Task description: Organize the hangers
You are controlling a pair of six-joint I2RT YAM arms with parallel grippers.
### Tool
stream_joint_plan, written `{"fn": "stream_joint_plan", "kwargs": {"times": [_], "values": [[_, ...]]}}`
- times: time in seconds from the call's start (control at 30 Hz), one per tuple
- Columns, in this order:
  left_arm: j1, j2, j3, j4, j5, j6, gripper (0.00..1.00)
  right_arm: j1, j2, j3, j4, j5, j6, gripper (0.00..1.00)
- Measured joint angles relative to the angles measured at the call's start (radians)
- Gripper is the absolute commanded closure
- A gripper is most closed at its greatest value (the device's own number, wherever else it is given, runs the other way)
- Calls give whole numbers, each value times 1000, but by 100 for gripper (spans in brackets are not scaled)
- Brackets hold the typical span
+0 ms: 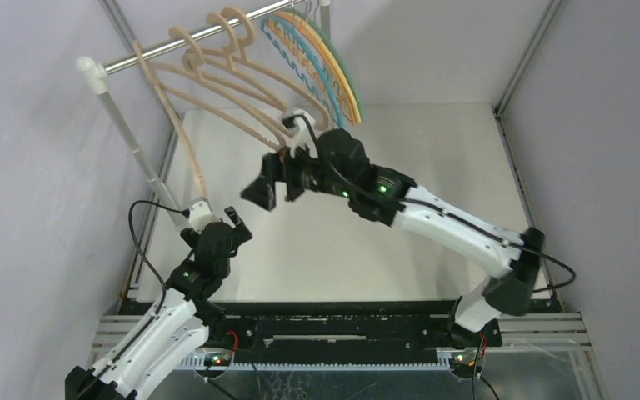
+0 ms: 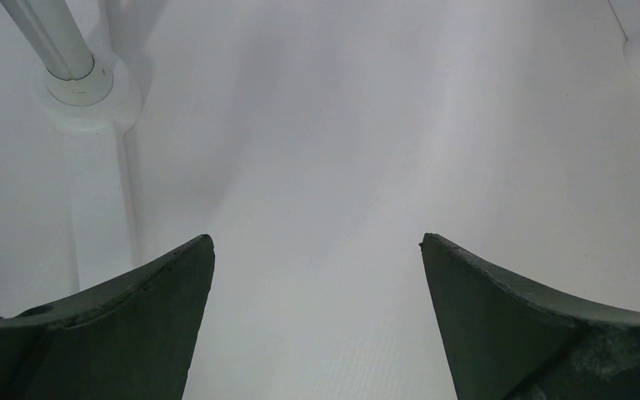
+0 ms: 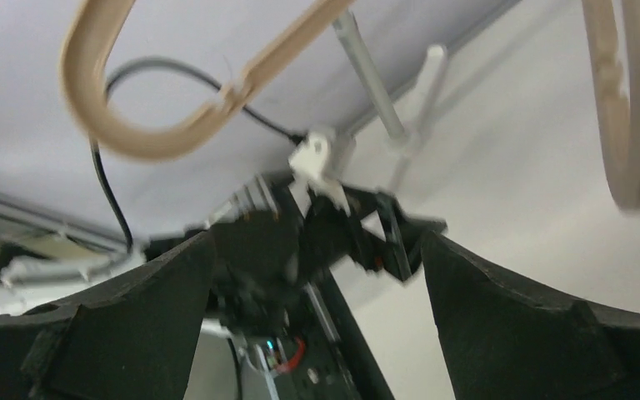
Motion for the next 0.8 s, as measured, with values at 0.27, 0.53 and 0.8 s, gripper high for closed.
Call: {"fn": "stream_joint_plan", "kwargs": {"times": [0.27, 0.53, 0.8], "values": [[0, 20, 3, -3, 0, 8, 0, -32, -334, -425, -58, 166, -116, 0], [0, 27, 3, -5, 0, 11, 1, -179, -475, -719, -105, 345, -159, 0], [0, 29, 3, -6, 0, 27, 1, -272, -505, -852, -94, 457, -202, 0]]}}
